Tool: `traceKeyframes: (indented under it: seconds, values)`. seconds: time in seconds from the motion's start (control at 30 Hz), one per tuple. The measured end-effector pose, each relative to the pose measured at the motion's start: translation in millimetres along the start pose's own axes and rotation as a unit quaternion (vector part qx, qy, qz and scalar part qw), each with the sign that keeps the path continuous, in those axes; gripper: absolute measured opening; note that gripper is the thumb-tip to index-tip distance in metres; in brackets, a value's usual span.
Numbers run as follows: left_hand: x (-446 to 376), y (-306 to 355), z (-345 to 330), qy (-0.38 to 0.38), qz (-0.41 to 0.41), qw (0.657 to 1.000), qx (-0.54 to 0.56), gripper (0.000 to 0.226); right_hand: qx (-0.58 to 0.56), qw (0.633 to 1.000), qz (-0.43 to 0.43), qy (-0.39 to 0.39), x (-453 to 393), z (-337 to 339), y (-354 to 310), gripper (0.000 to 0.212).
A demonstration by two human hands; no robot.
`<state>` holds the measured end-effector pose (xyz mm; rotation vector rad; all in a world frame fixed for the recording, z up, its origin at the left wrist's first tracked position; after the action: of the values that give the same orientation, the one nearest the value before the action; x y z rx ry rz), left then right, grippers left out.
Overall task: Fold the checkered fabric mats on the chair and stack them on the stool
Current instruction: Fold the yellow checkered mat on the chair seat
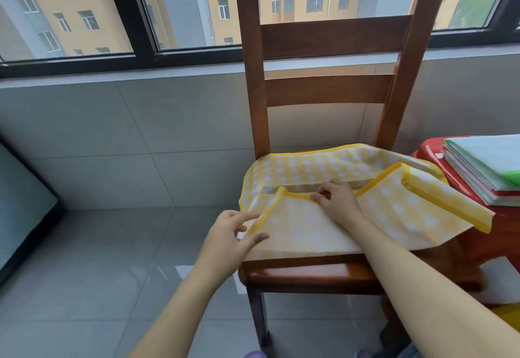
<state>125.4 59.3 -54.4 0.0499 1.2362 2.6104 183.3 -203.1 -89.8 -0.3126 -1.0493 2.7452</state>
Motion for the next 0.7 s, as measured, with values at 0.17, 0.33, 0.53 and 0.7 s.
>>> traceKeyframes:
  seconds: [0.17,0.33,0.53,0.7]
  values:
    - [4,-14,22,0.076,0.101,0.989,0.075,0.014,-0.010,1.000,0.000,0.007,0,1,1,0.015]
    - [4,2,2,0.028,0.074,0.995,-0.061,0.038,-0.015,1.000,-0.005,0.006,0,0,3,0.013]
    - [6,-16,16,0.109,0.127,0.979,0.117,0.018,-0.021,1.000,-0.004,0.005,0,0,5,0.013]
    - [5,-47,13,0.107,0.234,0.939,0.227,0.028,-0.016,1.000,0.001,0.010,0,-1,4,0.014]
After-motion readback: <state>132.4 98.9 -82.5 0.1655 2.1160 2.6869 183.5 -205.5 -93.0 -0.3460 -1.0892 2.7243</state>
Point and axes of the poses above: each hand's wrist, its own x-axis away from the middle knuckle, its own z-axis out of the back of the hand, y = z × x, the point moved 10 cm from there along -x, towards the middle knuckle, and after that the axes turned 2 degrees about -x, right-handed, at the moved point
